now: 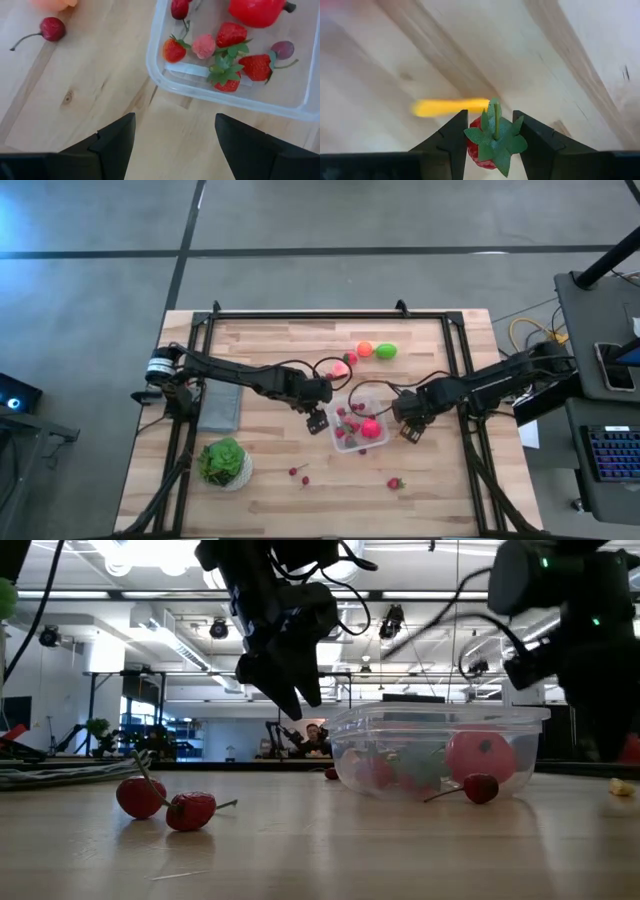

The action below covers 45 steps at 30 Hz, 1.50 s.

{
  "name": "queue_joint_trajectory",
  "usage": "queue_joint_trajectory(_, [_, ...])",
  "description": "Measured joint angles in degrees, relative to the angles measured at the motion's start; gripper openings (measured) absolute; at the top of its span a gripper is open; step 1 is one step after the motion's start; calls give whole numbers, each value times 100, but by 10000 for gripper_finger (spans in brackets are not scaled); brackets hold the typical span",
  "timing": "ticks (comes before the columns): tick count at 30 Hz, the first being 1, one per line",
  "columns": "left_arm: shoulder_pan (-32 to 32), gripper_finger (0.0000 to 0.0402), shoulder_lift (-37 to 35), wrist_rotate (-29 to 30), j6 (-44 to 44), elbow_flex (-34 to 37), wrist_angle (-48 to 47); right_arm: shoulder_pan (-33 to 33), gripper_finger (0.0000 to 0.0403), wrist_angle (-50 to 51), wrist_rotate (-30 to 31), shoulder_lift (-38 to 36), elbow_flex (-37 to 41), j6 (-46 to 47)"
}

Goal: Pick and placing Produce into tupperware
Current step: Put the middle strawberry into the transparent bin, then put the cherry into the transparent bin

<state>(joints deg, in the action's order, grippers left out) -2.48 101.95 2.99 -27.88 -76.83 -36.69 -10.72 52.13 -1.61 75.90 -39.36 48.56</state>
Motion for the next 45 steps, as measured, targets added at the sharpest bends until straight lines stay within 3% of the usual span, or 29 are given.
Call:
queue_joint_trajectory(8, [0,259,-105,54,300,47,-461,0,139,-222,408,-416,-1082,292])
queue_joint_trajectory(15, [-11,259,-491,509,322,319,-639,39,144,-852,636,193,-1909,-238])
queue_joint_trajectory(21, [-26,259,-1146,964,-172,914,-593,39,199,-411,876,1062,-2594,-561])
queue_joint_trajectory(27, [-24,259,-1705,956,-430,1496,-21,-12,267,103,2138,1416,-3350,-506])
queue_joint_trajectory(33, [-24,259,-1958,949,-63,1955,1267,-13,301,439,2809,809,-3718,-165])
queue_joint_trajectory(40, [137,259,-1765,1196,1424,2499,3237,1,308,1172,3660,-414,-3609,196])
queue_joint_trajectory(45, [633,259,-1373,1242,1490,2574,3311,0,304,1930,3931,-1134,-3534,544])
